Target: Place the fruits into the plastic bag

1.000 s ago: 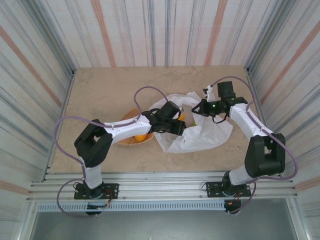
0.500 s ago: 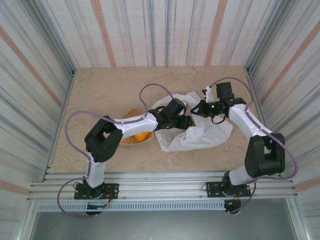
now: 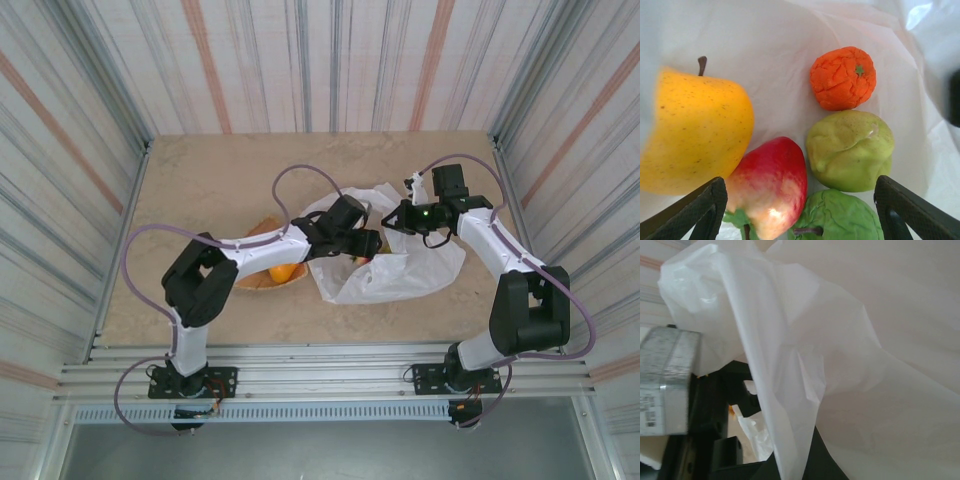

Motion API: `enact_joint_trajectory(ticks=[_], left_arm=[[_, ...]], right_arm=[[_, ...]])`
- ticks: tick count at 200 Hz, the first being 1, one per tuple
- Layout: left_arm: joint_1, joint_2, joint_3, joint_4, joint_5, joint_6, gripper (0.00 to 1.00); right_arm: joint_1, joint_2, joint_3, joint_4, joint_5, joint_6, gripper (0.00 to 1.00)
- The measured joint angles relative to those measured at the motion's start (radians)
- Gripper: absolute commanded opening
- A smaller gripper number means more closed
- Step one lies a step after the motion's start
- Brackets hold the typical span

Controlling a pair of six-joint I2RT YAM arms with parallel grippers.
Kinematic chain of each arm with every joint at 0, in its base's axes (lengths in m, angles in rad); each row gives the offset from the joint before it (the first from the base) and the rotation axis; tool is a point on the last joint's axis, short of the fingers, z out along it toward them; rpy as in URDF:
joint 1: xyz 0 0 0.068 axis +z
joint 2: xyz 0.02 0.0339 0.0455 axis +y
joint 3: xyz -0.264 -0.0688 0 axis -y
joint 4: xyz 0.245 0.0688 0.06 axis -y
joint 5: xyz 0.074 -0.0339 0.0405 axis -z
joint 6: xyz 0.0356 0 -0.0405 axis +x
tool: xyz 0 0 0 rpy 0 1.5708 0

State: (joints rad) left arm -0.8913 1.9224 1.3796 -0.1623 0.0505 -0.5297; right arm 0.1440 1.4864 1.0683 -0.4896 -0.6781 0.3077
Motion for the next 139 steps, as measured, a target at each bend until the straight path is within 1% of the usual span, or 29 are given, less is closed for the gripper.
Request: enact_joint_trajectory(ticks=[33,93,119,139], left_arm=[[0.001,-0.088,-0.051,-0.027,0.002,0.013,0.81],[0.008,-0.381,-0.245,-0.113,0.008,0.063,0.81],[0.035,-0.495,-0.31,-0.171,0.003,0.082,0.81],[0.074,-0.581,-0.354,-0.217,-0.009,0.085,0.81]], right_arm=[[-0.013,0.0,0.0,0.0,0.002,0.0,0.0],[-0.04,0.0,0.0,0.0,0.008,0.0,0.0],[-0.047,0.0,0.0,0.003,0.011,0.0,0.0],[-0.051,0.0,0.0,0.006,0.012,0.0,0.0]])
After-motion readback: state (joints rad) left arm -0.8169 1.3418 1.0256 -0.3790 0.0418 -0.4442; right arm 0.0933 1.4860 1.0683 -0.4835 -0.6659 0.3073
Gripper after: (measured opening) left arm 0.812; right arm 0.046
